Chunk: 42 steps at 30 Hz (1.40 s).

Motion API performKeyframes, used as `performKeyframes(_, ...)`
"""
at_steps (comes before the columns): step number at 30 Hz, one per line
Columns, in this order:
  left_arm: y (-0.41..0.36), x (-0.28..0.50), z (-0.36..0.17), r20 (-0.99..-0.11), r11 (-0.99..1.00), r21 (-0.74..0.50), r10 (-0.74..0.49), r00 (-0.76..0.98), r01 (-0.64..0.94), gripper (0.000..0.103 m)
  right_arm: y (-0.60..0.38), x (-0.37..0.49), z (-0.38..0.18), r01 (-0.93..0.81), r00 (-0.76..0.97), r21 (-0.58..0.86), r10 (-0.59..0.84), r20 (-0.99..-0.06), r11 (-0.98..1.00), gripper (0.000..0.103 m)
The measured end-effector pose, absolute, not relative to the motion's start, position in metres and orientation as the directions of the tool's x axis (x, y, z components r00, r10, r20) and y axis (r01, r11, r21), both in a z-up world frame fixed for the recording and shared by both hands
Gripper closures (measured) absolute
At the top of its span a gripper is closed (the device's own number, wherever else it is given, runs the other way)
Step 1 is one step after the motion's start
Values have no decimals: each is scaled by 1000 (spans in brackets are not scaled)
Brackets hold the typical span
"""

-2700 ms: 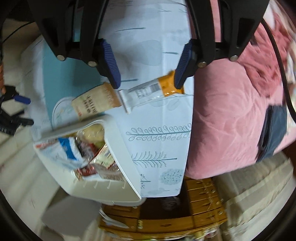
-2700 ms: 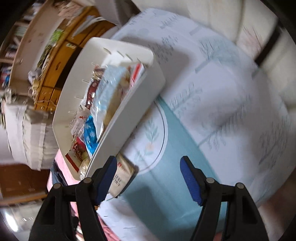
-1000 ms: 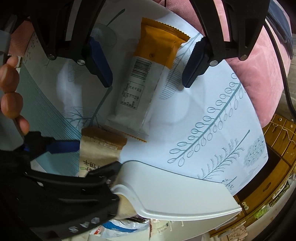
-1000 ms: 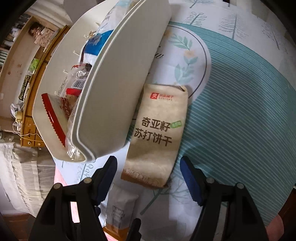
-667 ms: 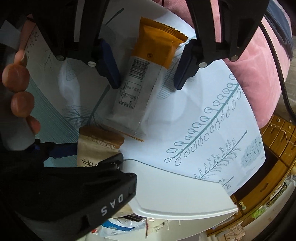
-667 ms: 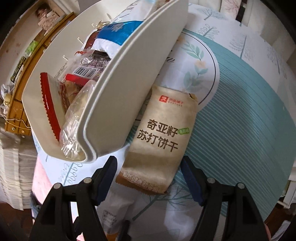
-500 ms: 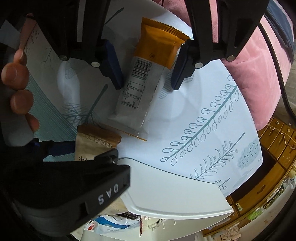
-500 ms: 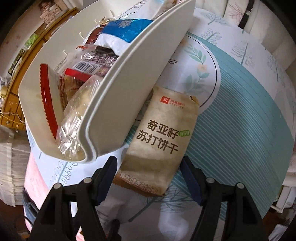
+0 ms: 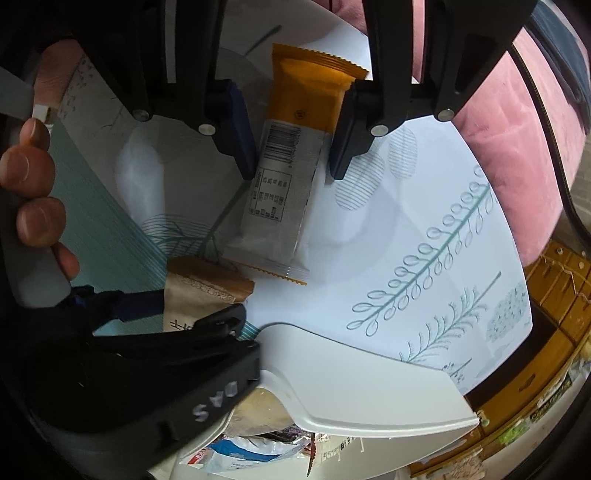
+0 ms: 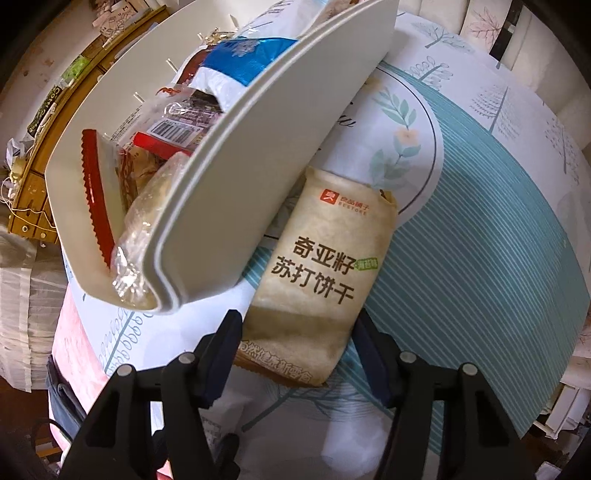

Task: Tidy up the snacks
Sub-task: 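Carry both snacks over the tray and open both tools to drop them in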

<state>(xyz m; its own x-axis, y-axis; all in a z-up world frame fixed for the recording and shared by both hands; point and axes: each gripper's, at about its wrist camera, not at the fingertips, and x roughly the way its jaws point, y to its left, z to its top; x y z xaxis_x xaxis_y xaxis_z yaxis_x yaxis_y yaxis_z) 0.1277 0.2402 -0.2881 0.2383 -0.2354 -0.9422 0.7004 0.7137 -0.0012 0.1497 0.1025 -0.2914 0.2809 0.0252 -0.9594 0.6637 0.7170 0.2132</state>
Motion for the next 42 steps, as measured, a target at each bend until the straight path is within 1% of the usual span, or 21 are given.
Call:
performKeyframes(7,239,119,-284,-945,748,-36,-240,220,662,67,66,129,-297,685,260,216,44,-965,696,42)
performKeyframes(8,238,118,-284,-945,750,-37,-241,221,660,71,59,125,-297,689,255,212,42,-966,692,42)
performKeyframes(19,225,108,-244,-920,808,-64,-276,280,585,72,-27,94,-291,701,275,226,37,-961,676,42)
performKeyframes(25,215,113,-218,-903,865,-92,-282,326,494,72,-63,84,-259,660,330,245,18,-944,710,42)
performKeyframes(29,202,119,-193,-883,903,-92,-269,385,420,72,-74,98,-235,616,379,271,23,-925,740,42)
performKeyframes(37,175,146,-142,-818,949,-126,-264,512,288,71,-94,121,-177,485,492,297,24,-870,822,42)
performKeyframes(42,163,169,-119,-770,963,-168,-261,582,210,70,-103,155,-151,385,549,294,39,-835,875,42)
